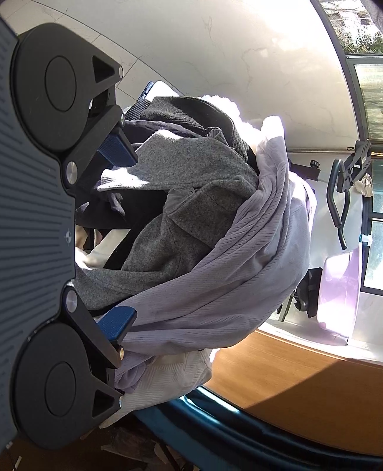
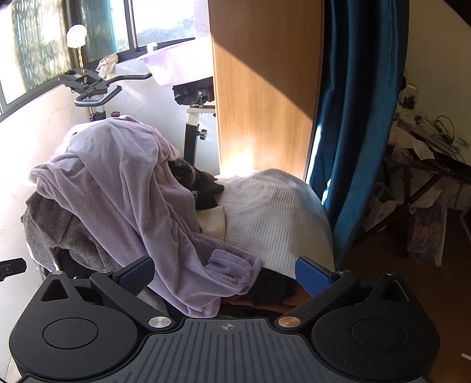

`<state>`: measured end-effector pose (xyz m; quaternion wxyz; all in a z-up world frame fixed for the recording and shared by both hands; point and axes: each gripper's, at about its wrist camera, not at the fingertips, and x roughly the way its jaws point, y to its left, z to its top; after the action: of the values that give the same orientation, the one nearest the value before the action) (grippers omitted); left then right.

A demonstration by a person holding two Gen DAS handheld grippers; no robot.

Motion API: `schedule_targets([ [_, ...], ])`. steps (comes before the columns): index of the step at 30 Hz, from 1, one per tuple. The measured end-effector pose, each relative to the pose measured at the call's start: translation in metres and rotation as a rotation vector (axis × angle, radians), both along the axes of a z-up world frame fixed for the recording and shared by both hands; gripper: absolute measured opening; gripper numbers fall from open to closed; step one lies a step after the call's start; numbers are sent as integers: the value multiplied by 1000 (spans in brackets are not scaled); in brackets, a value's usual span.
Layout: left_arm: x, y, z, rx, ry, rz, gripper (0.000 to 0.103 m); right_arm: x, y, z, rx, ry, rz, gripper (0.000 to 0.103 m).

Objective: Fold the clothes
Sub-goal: 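Move both grippers toward the lilac ribbed sweater atop the pile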

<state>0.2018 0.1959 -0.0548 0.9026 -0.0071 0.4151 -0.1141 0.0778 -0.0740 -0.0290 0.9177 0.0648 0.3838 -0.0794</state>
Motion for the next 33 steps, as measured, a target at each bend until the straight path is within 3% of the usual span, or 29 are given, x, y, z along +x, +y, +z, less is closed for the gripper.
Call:
schedule_targets([
  [11,19,45,-10,-48,41,27,103,8,31,-5,-74,6,-57,102],
  [16,25,66,-16,-61,70,69,103,22,39,-3,-97,-41,-66,102],
  [22,32,91,-22,-49,95,147,103,56,47,-19,-82,-12,-28,102],
  [28,51,114,-14,-67,99,231,103,115,71,-36,-110,-43,36,102],
  [33,91,119,4,-88,68,304,103,171,92,-42,-140,-77,171,102],
])
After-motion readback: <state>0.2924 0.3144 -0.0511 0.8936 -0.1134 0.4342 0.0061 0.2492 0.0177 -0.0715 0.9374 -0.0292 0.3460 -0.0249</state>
